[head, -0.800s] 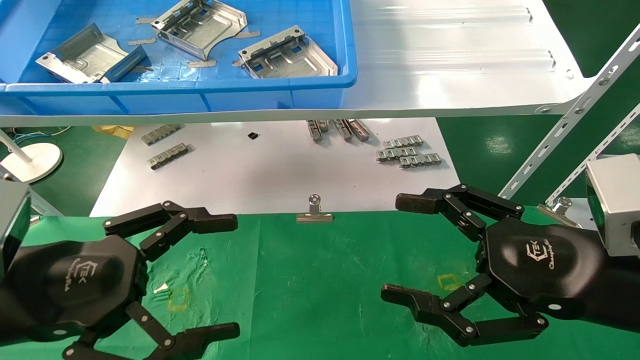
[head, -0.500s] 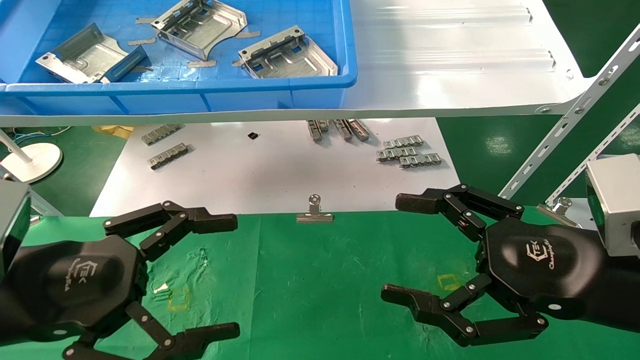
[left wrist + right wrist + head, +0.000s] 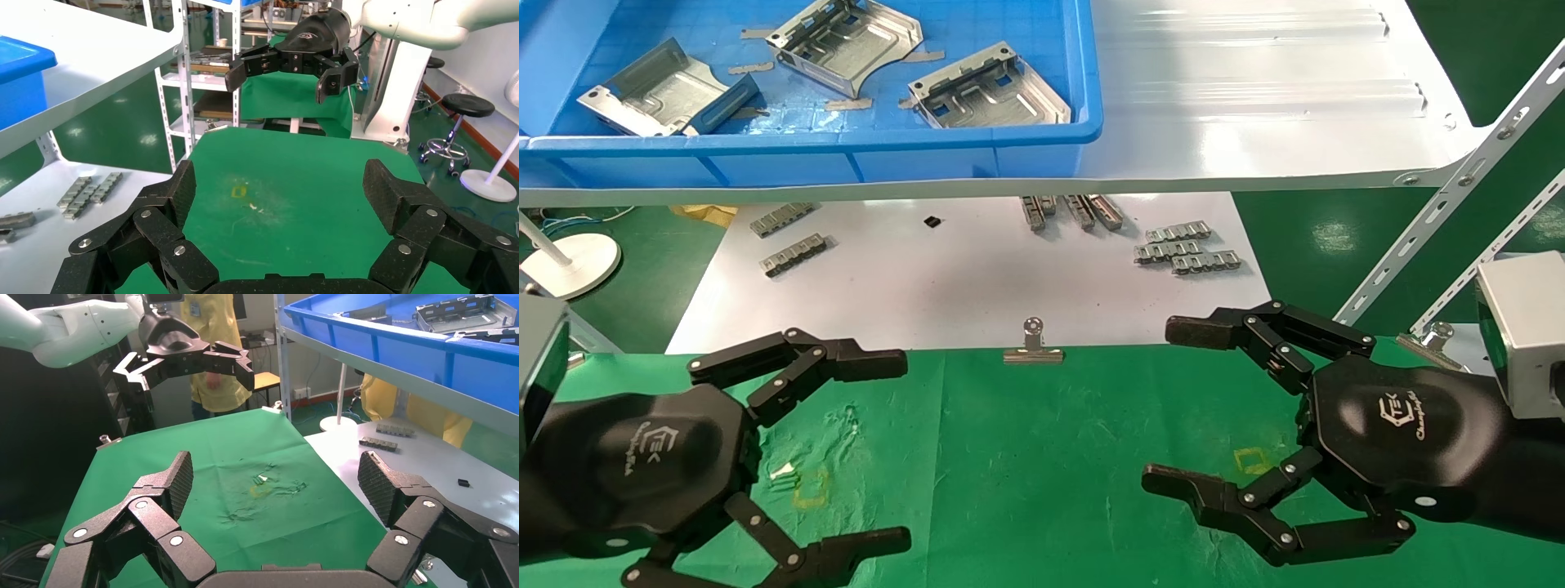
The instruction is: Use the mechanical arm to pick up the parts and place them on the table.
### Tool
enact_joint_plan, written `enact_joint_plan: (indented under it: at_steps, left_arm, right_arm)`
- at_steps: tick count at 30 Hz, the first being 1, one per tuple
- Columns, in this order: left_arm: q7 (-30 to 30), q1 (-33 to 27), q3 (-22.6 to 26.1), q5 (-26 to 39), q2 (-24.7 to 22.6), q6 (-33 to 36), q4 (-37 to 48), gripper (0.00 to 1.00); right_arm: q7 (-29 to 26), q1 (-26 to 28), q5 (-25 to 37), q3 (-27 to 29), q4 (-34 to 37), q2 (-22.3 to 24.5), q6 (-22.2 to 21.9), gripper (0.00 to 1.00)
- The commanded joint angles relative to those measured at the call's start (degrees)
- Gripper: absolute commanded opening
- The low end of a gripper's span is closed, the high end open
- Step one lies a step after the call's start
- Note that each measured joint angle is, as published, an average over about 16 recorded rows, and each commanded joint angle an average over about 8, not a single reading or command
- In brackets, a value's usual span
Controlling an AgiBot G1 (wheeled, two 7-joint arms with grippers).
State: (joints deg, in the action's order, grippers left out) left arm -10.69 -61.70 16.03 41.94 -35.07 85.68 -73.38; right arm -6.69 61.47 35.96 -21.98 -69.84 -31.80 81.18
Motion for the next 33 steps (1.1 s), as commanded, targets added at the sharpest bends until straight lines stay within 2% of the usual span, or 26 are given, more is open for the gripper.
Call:
enact_joint_plan:
  at_steps: [1, 7, 8, 33]
  left_arm:
    - [0.0, 0.0, 0.0, 0.0, 0.0, 0.0, 0.0, 1.0]
    - [0.0, 0.0, 0.0, 0.0, 0.0, 0.0, 0.0, 1.0]
    - [0.0, 0.0, 0.0, 0.0, 0.0, 0.0, 0.0, 1.0]
    - [0.0, 0.0, 0.0, 0.0, 0.0, 0.0, 0.0, 1.0]
  right_arm:
    - [0.0, 0.0, 0.0, 0.0, 0.0, 0.0, 0.0, 0.81]
    - [0.0, 0.0, 0.0, 0.0, 0.0, 0.0, 0.0, 0.06]
    - [0.0, 0.0, 0.0, 0.0, 0.0, 0.0, 0.0, 0.0]
    - [0.0, 0.0, 0.0, 0.0, 0.0, 0.0, 0.0, 0.0]
